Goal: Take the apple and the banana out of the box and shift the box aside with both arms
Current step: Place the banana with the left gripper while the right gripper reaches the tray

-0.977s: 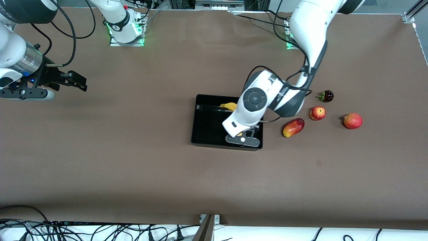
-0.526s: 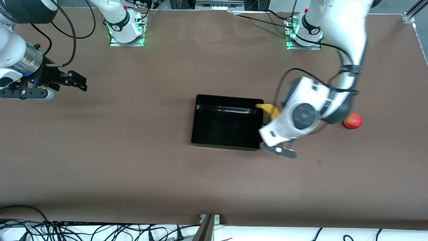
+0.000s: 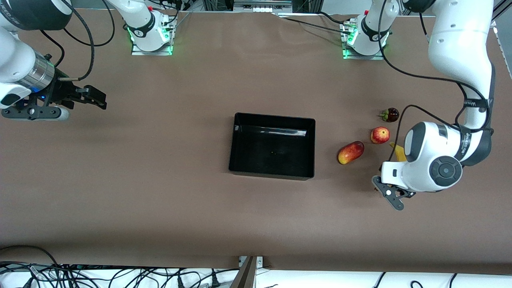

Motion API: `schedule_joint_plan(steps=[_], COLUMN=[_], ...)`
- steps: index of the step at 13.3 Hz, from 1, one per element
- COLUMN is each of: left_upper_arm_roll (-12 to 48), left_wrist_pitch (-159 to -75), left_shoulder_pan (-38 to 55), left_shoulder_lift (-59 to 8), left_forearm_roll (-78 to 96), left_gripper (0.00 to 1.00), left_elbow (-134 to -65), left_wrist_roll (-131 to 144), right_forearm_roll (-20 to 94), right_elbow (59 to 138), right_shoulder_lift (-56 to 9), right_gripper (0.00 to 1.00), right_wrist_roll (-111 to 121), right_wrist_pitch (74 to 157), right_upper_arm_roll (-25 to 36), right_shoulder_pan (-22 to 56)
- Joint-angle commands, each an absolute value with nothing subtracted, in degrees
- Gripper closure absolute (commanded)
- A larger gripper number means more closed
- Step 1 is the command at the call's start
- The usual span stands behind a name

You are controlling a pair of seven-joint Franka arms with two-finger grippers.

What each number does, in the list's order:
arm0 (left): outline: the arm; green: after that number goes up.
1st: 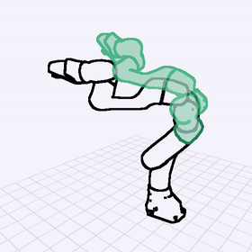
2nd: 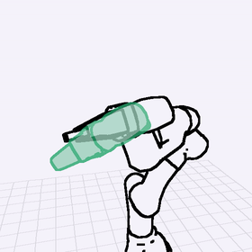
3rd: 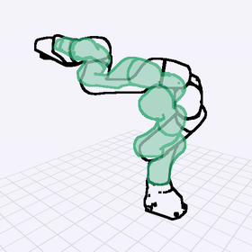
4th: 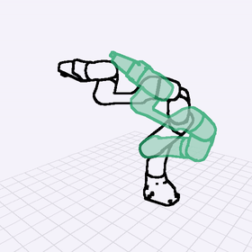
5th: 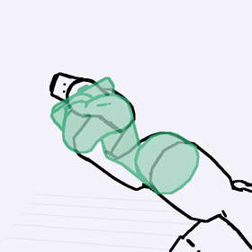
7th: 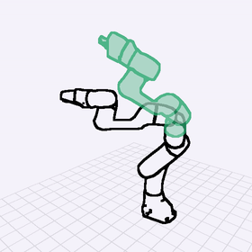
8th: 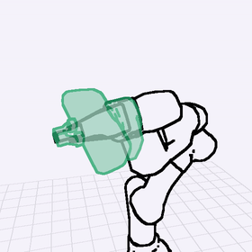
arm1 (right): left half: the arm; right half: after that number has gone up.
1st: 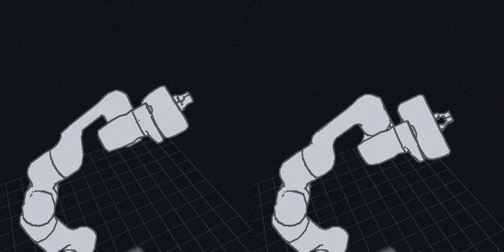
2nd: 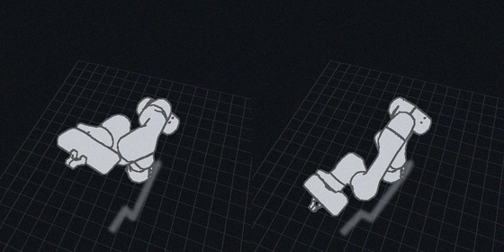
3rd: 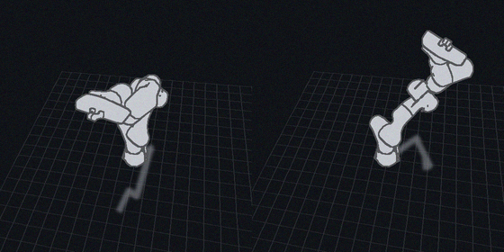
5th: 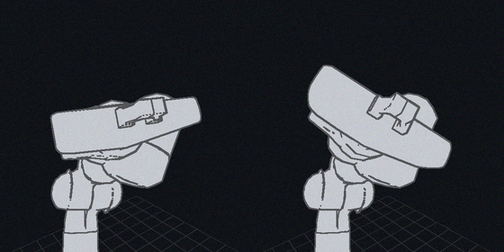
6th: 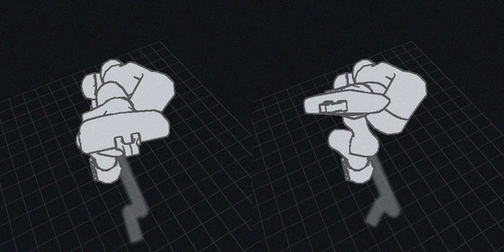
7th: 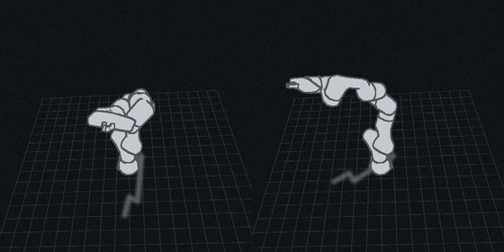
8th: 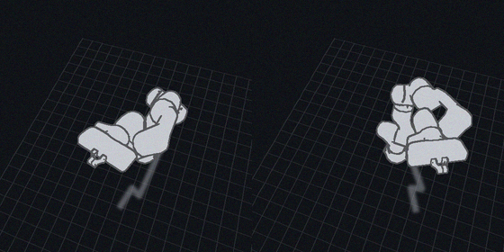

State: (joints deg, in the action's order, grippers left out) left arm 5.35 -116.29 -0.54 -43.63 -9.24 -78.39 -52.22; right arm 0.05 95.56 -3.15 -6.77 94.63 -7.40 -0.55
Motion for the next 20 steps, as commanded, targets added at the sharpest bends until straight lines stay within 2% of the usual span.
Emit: schedule_joint_plan(steps=[1, 3, 4, 6, 7, 9, 10, 12, 14, 18, 20], left_upper_arm_roll=[6.1, 6.0, 6.1, 6.1, 6.1, 6.9, 7.7, 8.2, 9.5, 9.4, 9.5], left_wrist_pitch=[-119.4, -119.9, -120.4, -120.4, -120.5, -120.4, -120.4, -119.8, -116.3, -99.7, -89.5], left_shoulder_pan=[-0.4, -0.3, -0.3, -0.3, -0.5, -2.5, -3.0, -3.0, -2.9, -2.6, -2.5], left_shoulder_lift=[-45.8, -46.7, -46.9, -47.0, -47.0, -46.9, -46.8, -46.1, -43.5, -36.4, -34.8], left_forearm_roll=[-10.7, -11.6, -12.6, -12.6, -12.4, -11.3, -11.4, -11.3, -10.7, -3.7, -3.7], left_gripper=[0.95, 0.93, 0.88, 0.72, 0.7, 0.03, 0.0, 0.0, 0.0, 0.0, 0.0], left_elbow=[-78.4, -79.5, -79.7, -80.4, -81.5, -82.1, -82.1, -81.8, -80.8, -78.1, -74.2], left_wrist_roll=[-64.9, -67.3, -67.8, -67.9, -67.8, -67.8, -67.9, -67.9, -66.6, -50.1, -42.2], right_forearm_roll=[0.2, 0.1, 0.1, 0.2, 0.2, 1.1, 1.1, 1.1, 1.2, 1.3, 1.2], right_elbow=[95.7, 95.9, 96.1, 96.2, 96.8, 97.3, 98.0, 99.1, 99.1, 99.1, 98.7], right_shoulder_lift=[-5.9, -7.0, -7.4, -8.9, -9.9, -12.6, -13.1, -13.1, -13.6, -18.7, -22.5], right_gripper=[0.0, 0.0, 0.0, 0.0, 0.0, 0.0, 0.0, 0.0, 0.0, 0.0, 0.0], right_wrist_roll=[-6.2, -6.2, -6.1, -6.7, -7.0, -7.3, -8.2, -11.1, -15.8, -29.9, -37.1], right_wrist_pitch=[96.3, 98.0, 98.9, 100.1, 101.2, 104.3, 105.6, 107.5, 108.5, 114.2, 119.2], right_upper_arm_roll=[-8.9, -9.7, -9.8, -11.3, -11.9, -12.5, -12.7, -14.3, -14.3, -14.3, -14.3], right_shoulder_pan=[-0.8, -0.9, -0.9, -0.9, -0.9, -0.8, -0.7, -0.4, 3.6, 12.8, 17.5])
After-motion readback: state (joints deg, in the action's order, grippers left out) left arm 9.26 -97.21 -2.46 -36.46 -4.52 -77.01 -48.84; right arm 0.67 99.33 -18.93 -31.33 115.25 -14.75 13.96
